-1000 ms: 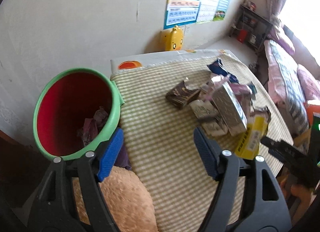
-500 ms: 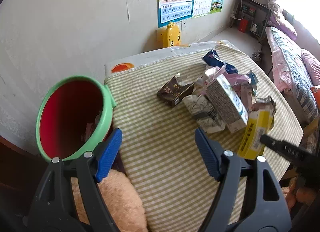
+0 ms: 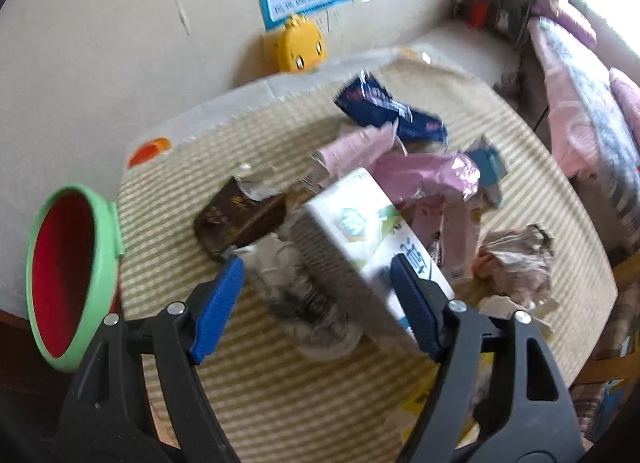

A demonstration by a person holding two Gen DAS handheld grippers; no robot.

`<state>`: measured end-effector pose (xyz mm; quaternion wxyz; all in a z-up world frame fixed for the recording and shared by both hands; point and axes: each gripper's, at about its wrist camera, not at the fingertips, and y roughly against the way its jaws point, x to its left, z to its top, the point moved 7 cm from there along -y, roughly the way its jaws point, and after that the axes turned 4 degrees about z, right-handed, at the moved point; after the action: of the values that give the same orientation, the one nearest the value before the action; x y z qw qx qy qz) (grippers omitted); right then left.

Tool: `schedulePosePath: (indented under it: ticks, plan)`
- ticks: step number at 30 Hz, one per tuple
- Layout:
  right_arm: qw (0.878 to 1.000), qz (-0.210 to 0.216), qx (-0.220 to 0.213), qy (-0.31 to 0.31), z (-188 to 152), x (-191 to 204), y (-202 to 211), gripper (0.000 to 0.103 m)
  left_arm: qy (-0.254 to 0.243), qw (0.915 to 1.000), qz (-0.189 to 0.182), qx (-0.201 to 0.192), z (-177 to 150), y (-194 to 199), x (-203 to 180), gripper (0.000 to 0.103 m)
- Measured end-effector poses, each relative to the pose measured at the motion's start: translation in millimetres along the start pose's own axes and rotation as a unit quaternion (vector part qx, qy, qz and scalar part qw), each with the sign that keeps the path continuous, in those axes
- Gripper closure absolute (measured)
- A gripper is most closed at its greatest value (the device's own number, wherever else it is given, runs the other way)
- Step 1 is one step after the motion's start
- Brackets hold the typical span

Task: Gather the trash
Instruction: 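Grasp the white printed wrapper with the left gripper while the right grasps the yellow box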

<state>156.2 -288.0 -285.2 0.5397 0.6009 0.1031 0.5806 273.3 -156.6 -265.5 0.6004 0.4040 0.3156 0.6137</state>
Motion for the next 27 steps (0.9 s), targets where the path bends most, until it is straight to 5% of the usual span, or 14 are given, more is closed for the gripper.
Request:
schedulePosePath:
  ticks: [3, 9, 18, 23, 27]
  plan:
    - [1.0, 0.0, 0.003, -0.012, 1.8, -4.6, -2.4, 0.052, 0.002, 1.0, -0.001, 0.007, 1.1, -11.0, -6.4, 0.017]
    - [0.999, 0.008, 0.013, -0.03, 2.9, -8.7, -4.4, 0.045, -0.027, 0.9995, -0.003, 0.015, 5.2, -20.0, -26.6, 0.017]
    - [0.999, 0.004, 0.015, -0.031, 3.4, -8.0, -7.0, 0.045, -0.041, 0.998, -0.044, -0.02, 14.8, 19.5, -21.4, 0.103]
    - [1.0, 0.003, 0.009, -0.029, 3.8, -7.3, -9.8, 0.041, -0.028, 0.9967, -0.07, -0.029, 7.8, 51.3, 8.6, 0.103]
    - [0.999, 0.017, 0.011, -0.036, 1.3, -9.8, -18.1, 0.043, -0.023, 0.9973, -0.058, -0.041, -6.6, 61.5, 32.3, 0.1]
